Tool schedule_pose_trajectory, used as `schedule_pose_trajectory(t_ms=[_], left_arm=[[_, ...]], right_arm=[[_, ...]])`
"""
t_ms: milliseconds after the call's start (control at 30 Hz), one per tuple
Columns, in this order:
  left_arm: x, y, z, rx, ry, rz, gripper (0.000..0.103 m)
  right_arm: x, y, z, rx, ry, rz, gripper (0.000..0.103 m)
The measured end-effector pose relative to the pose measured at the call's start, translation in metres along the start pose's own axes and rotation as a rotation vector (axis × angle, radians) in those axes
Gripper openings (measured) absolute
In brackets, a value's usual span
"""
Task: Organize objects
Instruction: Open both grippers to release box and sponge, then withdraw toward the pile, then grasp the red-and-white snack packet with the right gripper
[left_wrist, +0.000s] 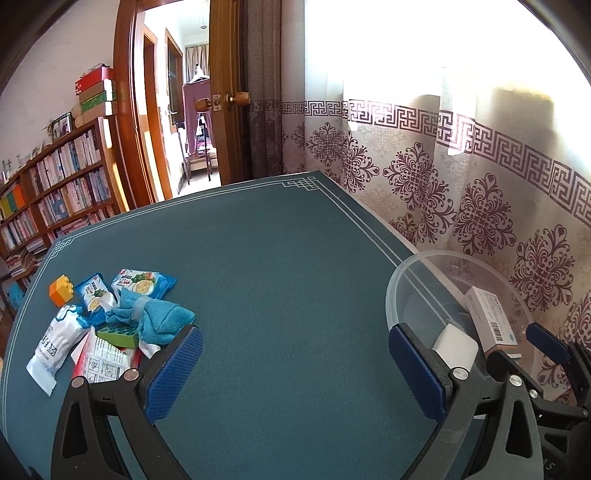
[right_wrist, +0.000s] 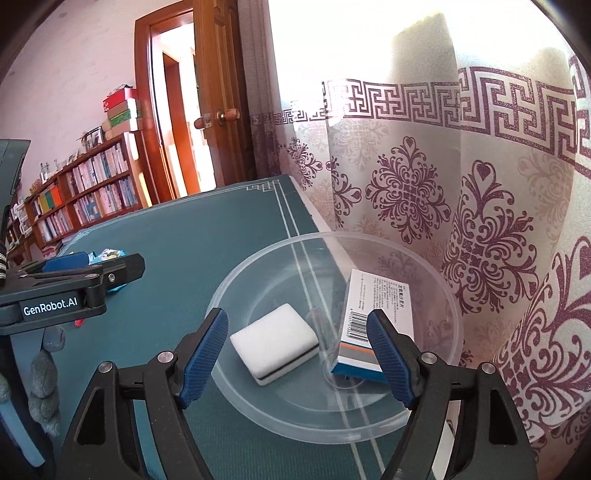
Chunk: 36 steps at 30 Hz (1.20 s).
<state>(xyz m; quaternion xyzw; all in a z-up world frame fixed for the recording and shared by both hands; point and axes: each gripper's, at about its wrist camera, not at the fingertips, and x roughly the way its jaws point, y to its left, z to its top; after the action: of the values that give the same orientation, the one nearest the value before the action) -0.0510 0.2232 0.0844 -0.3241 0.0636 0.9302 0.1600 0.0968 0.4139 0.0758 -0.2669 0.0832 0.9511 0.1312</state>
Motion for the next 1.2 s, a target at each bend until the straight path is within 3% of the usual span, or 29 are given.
schedule_pose_trajectory(t_ms=[900, 1200], left_arm=[[-0.019, 0.124, -0.033, -0.159, 0.012, 0.177, 0.103], [-0.018, 0.158, -0.047, -0.168, 0.027, 0.228, 0.103]], right_arm=[[0.014, 0.118, -0.006, -0.147, 0.027, 0.168, 0.079], [0.029, 0.147, -0.007, -0.174, 0.062, 0.212, 0.079]])
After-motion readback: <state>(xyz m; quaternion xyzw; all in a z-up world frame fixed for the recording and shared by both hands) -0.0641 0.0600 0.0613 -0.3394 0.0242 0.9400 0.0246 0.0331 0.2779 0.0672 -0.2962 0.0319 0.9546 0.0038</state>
